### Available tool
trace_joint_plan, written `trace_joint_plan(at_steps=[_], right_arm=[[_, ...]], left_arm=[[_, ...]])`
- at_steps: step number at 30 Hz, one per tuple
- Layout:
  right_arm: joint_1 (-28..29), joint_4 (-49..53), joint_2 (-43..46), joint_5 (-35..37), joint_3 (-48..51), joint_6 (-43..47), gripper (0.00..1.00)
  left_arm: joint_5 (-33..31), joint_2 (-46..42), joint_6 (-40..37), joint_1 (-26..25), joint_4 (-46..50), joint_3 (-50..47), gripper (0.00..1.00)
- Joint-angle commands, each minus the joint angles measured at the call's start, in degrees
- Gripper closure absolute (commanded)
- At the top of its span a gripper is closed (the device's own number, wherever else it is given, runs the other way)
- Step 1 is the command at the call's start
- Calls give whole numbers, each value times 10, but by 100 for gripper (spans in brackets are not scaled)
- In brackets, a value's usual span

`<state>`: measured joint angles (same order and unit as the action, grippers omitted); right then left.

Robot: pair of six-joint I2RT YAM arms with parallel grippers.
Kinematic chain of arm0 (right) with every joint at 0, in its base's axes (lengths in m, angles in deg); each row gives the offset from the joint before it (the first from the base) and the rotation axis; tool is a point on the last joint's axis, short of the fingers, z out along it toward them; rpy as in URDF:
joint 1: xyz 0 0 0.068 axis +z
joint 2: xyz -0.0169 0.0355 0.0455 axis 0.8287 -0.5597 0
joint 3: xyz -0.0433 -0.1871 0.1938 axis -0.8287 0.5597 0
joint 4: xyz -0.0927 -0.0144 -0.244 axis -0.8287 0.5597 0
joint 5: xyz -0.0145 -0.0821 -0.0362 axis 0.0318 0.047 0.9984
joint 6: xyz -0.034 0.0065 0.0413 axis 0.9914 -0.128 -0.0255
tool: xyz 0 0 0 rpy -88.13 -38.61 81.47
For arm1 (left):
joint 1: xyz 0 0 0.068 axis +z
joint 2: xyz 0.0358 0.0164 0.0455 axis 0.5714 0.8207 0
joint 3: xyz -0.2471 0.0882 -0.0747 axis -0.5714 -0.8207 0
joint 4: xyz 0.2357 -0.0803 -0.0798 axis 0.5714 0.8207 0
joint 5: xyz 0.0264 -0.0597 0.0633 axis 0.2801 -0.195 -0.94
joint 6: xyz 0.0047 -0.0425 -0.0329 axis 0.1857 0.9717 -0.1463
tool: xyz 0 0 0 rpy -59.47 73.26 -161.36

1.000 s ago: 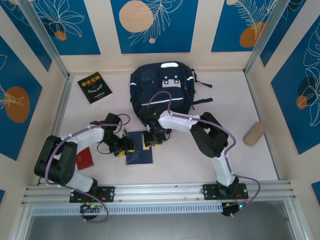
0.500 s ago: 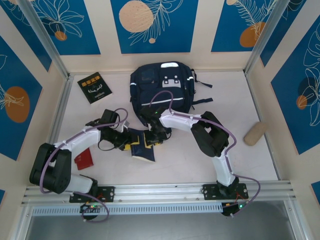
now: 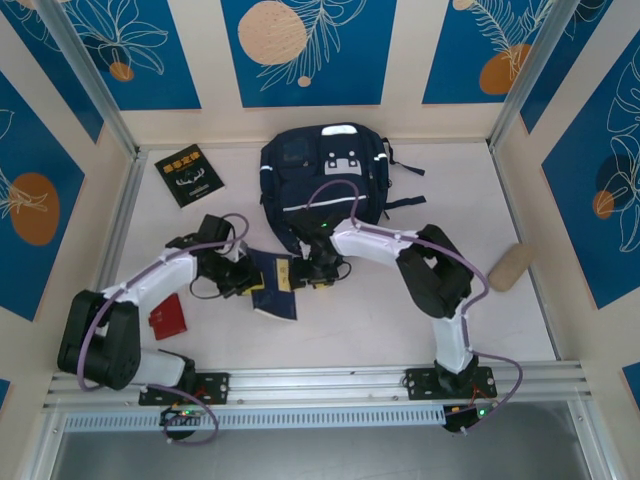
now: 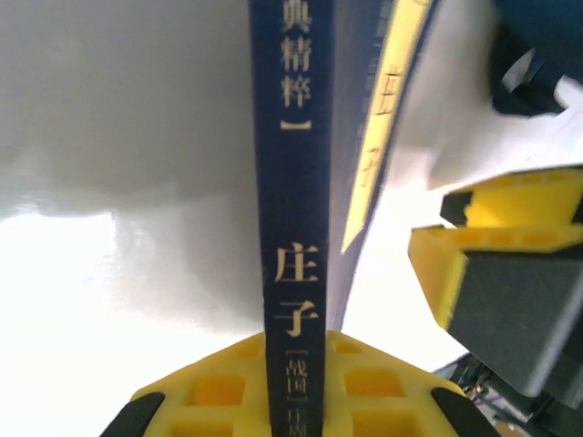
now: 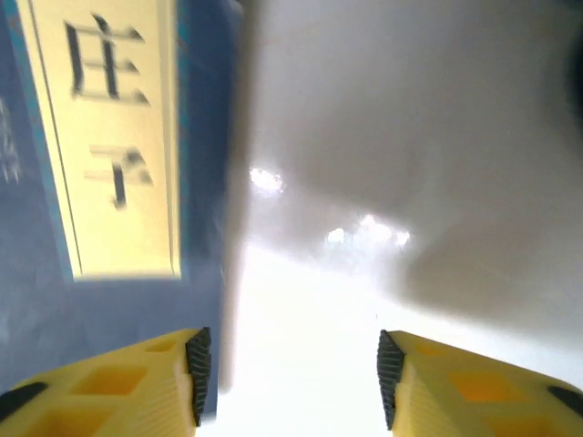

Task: Pack the student bag
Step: Pick up the book at the center of the table, then pass the book.

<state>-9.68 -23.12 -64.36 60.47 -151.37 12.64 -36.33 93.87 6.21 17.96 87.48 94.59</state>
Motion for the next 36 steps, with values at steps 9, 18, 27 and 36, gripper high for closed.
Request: trace_joint_plan(at_steps=[9,18,27,36], right_arm=[[-103,-266,204,-172,127,-145,20],[-156,-510,230,-305,194,-383,13],[-169,-684,164,-302,165,-582,9],[-165,-760,121,-241,141,-694,18]], left_arm=[[-71,-84,98,32,-49,113,100],[-20,-36,334,29,-337,115,100],[-2,17,460,22,-481,132,100],[9,37,536,20,-548,128,100]])
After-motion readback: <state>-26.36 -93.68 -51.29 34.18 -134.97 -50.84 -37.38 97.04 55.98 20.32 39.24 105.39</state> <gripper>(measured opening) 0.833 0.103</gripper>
